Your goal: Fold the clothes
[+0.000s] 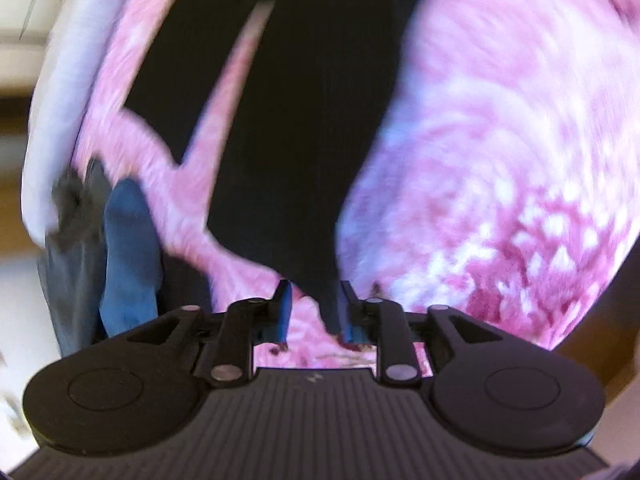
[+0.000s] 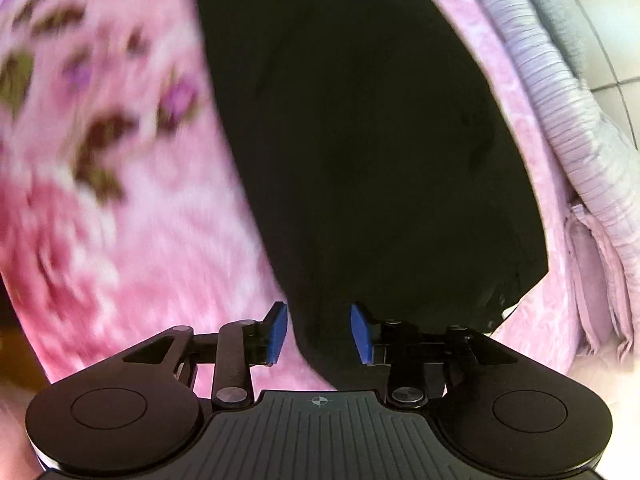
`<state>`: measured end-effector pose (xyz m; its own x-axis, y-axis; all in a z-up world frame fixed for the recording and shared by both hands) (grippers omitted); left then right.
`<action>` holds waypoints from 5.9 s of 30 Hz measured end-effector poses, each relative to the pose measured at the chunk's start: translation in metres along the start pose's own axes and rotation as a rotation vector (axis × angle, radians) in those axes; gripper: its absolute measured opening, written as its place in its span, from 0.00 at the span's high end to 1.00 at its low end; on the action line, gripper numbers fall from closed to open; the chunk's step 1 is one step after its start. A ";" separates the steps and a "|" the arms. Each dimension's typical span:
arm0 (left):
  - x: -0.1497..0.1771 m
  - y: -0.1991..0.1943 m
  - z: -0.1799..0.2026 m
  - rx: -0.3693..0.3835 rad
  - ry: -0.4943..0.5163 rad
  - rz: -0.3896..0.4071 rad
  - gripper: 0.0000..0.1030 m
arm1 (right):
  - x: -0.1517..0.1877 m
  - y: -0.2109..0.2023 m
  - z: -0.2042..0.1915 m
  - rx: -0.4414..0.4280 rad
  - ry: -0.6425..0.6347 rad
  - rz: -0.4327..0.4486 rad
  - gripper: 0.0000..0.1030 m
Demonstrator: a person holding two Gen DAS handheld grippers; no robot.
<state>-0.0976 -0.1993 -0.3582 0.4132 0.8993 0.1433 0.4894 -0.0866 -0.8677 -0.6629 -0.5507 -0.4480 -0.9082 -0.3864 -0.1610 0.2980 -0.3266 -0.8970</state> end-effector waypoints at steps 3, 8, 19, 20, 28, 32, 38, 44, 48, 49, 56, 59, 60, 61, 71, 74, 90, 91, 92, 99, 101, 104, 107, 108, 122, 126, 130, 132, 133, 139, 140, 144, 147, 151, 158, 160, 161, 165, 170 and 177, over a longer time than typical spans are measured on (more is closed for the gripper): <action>0.000 0.022 -0.028 0.032 -0.115 0.024 0.66 | -0.036 -0.013 -0.011 -0.003 0.048 0.027 0.60; -0.004 0.064 -0.073 0.085 -0.292 0.064 0.65 | -0.064 0.003 -0.031 -0.035 0.009 0.017 0.54; -0.016 0.123 -0.128 0.284 -0.588 0.149 0.89 | -0.063 0.025 -0.052 0.004 -0.065 -0.153 0.53; -0.016 0.120 -0.138 0.251 -0.595 0.173 0.89 | -0.063 0.026 -0.051 0.008 -0.050 -0.165 0.53; -0.034 0.124 -0.184 0.086 -0.569 0.110 0.77 | -0.044 0.023 -0.019 0.028 0.248 -0.240 0.53; -0.053 0.090 -0.166 -0.069 -0.436 0.120 0.73 | -0.005 0.004 0.030 0.006 0.794 -0.217 0.50; -0.161 -0.024 -0.053 -0.044 -0.166 0.403 0.64 | 0.108 -0.005 0.078 -0.058 1.649 -0.054 0.38; -0.304 -0.113 0.132 0.084 0.255 0.649 0.57 | 0.188 0.033 0.111 -0.138 2.033 0.165 0.38; -0.361 -0.125 0.204 0.090 0.398 0.683 0.57 | 0.207 0.064 0.122 -0.249 2.127 0.290 0.41; -0.371 -0.125 0.217 0.080 0.441 0.683 0.57 | 0.208 0.068 0.125 -0.266 2.145 0.322 0.49; -0.405 -0.113 0.240 -0.018 0.579 0.582 0.97 | 0.225 0.080 0.143 -0.376 2.186 0.351 0.91; -0.406 -0.129 0.244 0.033 0.581 0.580 0.99 | 0.244 0.056 0.151 -0.409 2.114 0.317 0.92; -0.406 -0.134 0.248 0.055 0.581 0.581 0.99 | 0.250 0.049 0.153 -0.405 2.096 0.309 0.92; -0.406 -0.140 0.251 0.077 0.581 0.582 0.99 | 0.256 0.043 0.156 -0.394 2.082 0.298 0.92; -0.355 -0.138 0.232 0.146 0.430 0.465 0.81 | 0.257 0.046 0.167 -0.277 1.881 0.103 0.67; -0.312 -0.124 0.203 0.087 0.351 0.401 0.63 | 0.251 0.026 0.161 -0.211 1.810 0.090 0.57; -0.107 0.012 0.090 -0.228 0.333 0.176 0.50 | 0.003 -0.014 -0.027 -0.100 0.582 0.094 0.54; -0.095 0.024 0.086 -0.248 0.353 0.168 0.50 | -0.010 -0.010 -0.038 -0.062 0.509 0.091 0.54; -0.084 0.036 0.081 -0.268 0.373 0.160 0.50 | -0.019 -0.006 -0.048 -0.028 0.445 0.089 0.54; -0.039 0.089 0.065 -0.374 0.508 0.159 0.59 | -0.046 0.015 -0.108 0.170 -0.067 0.063 0.54; -0.035 0.089 0.066 -0.351 0.491 0.162 0.93 | -0.044 0.017 -0.120 0.210 -0.179 0.065 0.54; -0.033 0.084 0.063 -0.346 0.436 0.154 1.00 | -0.040 0.018 -0.120 0.236 -0.218 0.064 0.54; -0.033 0.079 0.056 -0.350 0.379 0.157 1.00 | -0.033 0.023 -0.112 0.288 -0.158 0.005 0.54; -0.033 0.077 0.054 -0.352 0.360 0.159 1.00 | -0.030 0.025 -0.109 0.309 -0.125 -0.026 0.54; -0.006 0.021 0.120 -0.189 0.306 0.073 1.00 | -0.037 -0.004 -0.101 0.230 -0.033 -0.005 0.98; 0.001 0.015 0.139 -0.120 0.288 0.051 1.00 | -0.044 0.011 -0.104 0.198 -0.047 -0.048 0.98; 0.003 0.006 0.133 -0.074 0.244 0.058 0.96 | -0.051 -0.001 -0.094 0.175 0.004 -0.069 0.90; 0.006 -0.007 0.122 -0.013 0.180 0.094 0.90 | -0.052 -0.012 -0.086 0.166 0.061 -0.081 0.80; 0.007 -0.015 0.117 0.011 0.150 0.112 0.87 | -0.053 -0.018 -0.081 0.166 0.098 -0.088 0.76; 0.005 -0.045 0.071 0.049 0.081 0.212 0.69 | -0.070 -0.045 -0.021 0.213 0.344 -0.094 0.67; 0.000 -0.043 0.058 0.036 0.078 0.222 0.68 | -0.071 -0.048 -0.008 0.230 0.386 -0.085 0.66; -0.043 -0.025 -0.001 -0.021 0.024 0.214 0.68 | -0.079 -0.038 0.056 0.247 0.531 -0.041 0.62; -0.086 -0.011 -0.046 -0.053 -0.015 0.206 0.67 | -0.073 -0.020 0.118 0.238 0.577 -0.003 0.61; -0.157 0.008 -0.100 -0.083 -0.039 0.212 0.60 | -0.062 0.011 0.205 0.207 0.563 0.034 0.60; -0.263 0.052 -0.138 -0.055 0.052 0.239 0.59 | -0.068 0.081 0.320 0.048 0.469 0.021 0.58; -0.286 0.069 -0.146 -0.051 0.067 0.248 0.55 | -0.068 0.097 0.331 0.024 0.423 0.004 0.57; -0.295 0.078 -0.152 -0.046 0.058 0.251 0.52 | -0.071 0.107 0.337 0.013 0.399 -0.005 0.56; -0.328 0.118 -0.179 -0.012 0.036 0.249 0.48 | -0.089 0.131 0.348 -0.047 0.342 0.001 0.53; -0.346 0.157 -0.206 0.074 0.075 0.234 0.46 | -0.096 0.159 0.356 -0.149 0.323 -0.054 0.52; -0.343 0.187 -0.243 0.388 -0.023 0.226 0.52 | -0.105 0.182 0.365 -0.270 0.296 -0.118 0.52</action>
<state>0.0387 -0.6285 -0.4535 0.4572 0.8860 -0.0770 0.0627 -0.1185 -0.9910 -0.4065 -0.8841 -0.4439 -0.9886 -0.0823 -0.1265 0.1345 -0.1006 -0.9858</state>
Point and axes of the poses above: each gripper's, at about its wrist camera, not at the fingertips, and y roughly the way its jaws point, z to its right, x to its underside, the point moved 5 cm from there along y, roughly the way its jaws point, and after that the axes turned 10 degrees about y, right-handed, at the moved point
